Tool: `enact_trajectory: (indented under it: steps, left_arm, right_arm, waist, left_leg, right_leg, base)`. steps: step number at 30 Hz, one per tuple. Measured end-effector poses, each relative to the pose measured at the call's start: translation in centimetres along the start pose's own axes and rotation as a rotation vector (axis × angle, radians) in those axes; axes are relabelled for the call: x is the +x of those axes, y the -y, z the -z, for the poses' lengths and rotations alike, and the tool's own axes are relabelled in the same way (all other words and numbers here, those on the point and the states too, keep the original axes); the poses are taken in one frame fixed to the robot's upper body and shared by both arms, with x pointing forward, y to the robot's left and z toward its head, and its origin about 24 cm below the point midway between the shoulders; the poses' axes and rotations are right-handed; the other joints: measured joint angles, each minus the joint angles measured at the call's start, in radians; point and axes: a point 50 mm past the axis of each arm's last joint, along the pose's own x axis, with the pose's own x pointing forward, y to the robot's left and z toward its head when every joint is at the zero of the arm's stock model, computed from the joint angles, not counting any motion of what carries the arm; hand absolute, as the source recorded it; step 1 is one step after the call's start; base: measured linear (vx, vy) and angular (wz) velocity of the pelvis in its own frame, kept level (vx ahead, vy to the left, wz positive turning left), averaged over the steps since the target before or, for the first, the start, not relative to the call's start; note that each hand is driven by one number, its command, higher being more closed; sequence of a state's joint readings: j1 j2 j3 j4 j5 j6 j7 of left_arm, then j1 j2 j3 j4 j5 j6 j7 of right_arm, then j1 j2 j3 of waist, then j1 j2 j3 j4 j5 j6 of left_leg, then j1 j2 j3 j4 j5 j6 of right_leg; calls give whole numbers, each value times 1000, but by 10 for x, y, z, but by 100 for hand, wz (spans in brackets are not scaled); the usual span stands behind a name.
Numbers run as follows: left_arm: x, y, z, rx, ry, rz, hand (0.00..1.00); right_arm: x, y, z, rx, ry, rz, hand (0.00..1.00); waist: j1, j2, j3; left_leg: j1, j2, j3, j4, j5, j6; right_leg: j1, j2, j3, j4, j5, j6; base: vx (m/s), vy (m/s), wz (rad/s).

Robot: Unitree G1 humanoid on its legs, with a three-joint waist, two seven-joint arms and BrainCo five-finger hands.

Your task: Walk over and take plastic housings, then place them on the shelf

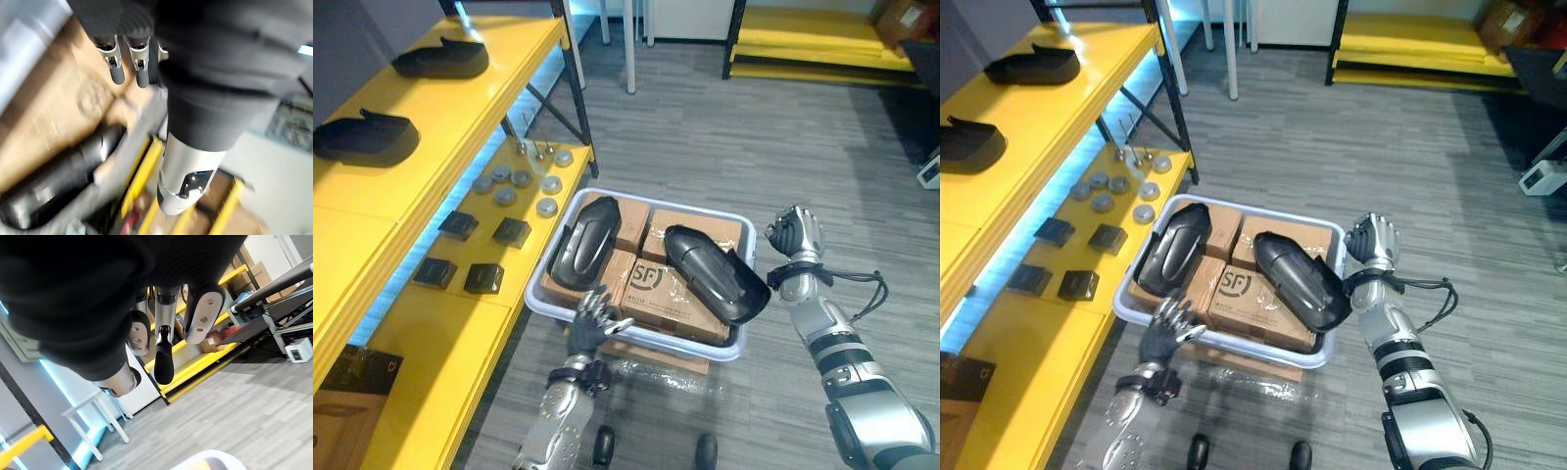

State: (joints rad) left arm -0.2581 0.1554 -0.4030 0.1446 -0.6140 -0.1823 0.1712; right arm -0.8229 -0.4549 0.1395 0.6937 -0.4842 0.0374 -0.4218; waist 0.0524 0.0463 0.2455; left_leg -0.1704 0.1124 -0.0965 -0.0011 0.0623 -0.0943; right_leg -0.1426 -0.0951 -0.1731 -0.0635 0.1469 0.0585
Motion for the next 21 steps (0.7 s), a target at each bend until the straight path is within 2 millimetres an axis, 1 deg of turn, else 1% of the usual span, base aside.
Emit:
enact_trajectory:
  steps: [3,5,7,9,10,11,14,15,17,18,19,21]
  left_arm:
    - [5,4,2,-1,-13,16,0]
    - [7,6,5,10,-29,11,0]
    - [8,13,7,15,-37,30,0]
    - [6,17,11,21,-55,41,0]
    - [3,20,15,27,-67,53,0]
    - [2,25,17,33,-70,73,0]
    - [-6,31,17,32,-54,86,0]
    - [-13,30,19,33,-56,82,0]
    - [-19,29,21,36,-61,75,0]
    - [-24,26,25,48,-75,66,0]
    - [-27,26,26,47,-78,63,0]
    - [-32,25,28,49,-87,60,0]
  right_arm:
    - [3,-2,-8,-4,24,-11,0]
    - [14,-1,-5,-26,-23,-20,0]
    - [28,8,1,-37,-97,-15,0]
    - [36,18,8,-40,-154,-9,0]
    - [40,27,15,-59,-187,4,0]
    - [45,43,22,-80,-213,35,0]
    - [58,84,30,-82,-264,129,0]
    - [61,104,36,-95,-281,174,0]
    - [63,115,38,-101,-294,198,0]
    - [63,124,43,-100,-308,218,0]
    - [63,126,44,-95,-312,225,0]
    - [65,138,44,-96,-322,251,0]
  waist:
    - [-9,-3,-6]
    - [-11,-3,-5]
    - [-8,-2,-2]
    - [-6,4,35]
    - [-4,13,55]
    - [2,30,82]
    - [12,81,127]
    - [16,101,139]
    - [17,110,152]
    - [23,115,158]
    - [25,115,158]
    - [27,128,192]
  left_leg:
    - [11,6,11,-16,5,-2]
    - [-3,9,16,-23,7,-4]
    - [-59,9,10,-20,20,-8]
    - [-80,7,-5,-15,32,-8]
    - [-99,5,-21,-1,32,-8]
    - [-113,-1,-44,9,33,-8]
    - [-139,-16,-86,2,47,-3]
    - [-160,-24,-107,-1,59,0]
    - [-168,-28,-121,-13,70,1]
    - [-184,-32,-130,-27,88,2]
    - [-193,-34,-131,-31,94,3]
    - [-203,-48,-135,-36,105,7]
  right_leg:
    - [-1,3,4,0,2,-2]
    - [-22,6,5,2,8,-7]
    - [-77,6,0,7,23,-10]
    - [-94,3,-12,26,23,-10]
    - [-105,0,-29,42,21,-10]
    - [-109,-5,-44,56,14,-9]
    - [-139,-26,-86,113,-12,-4]
    - [-160,-37,-105,140,-25,-2]
    - [-176,-45,-117,163,-35,-1]
    - [-200,-53,-127,180,-41,2]
    - [-212,-57,-129,187,-42,2]
    - [-225,-74,-133,199,-46,6]
  base:
    - [-10,-11,-9]
    - [-62,-5,-7]
    - [-103,1,8]
    - [-85,6,22]
    - [-91,20,40]
    - [-110,34,49]
    - [-86,31,49]
    - [-49,6,46]
    - [-24,-11,33]
    - [-5,-20,22]
    - [15,-29,19]
    - [21,-18,11]
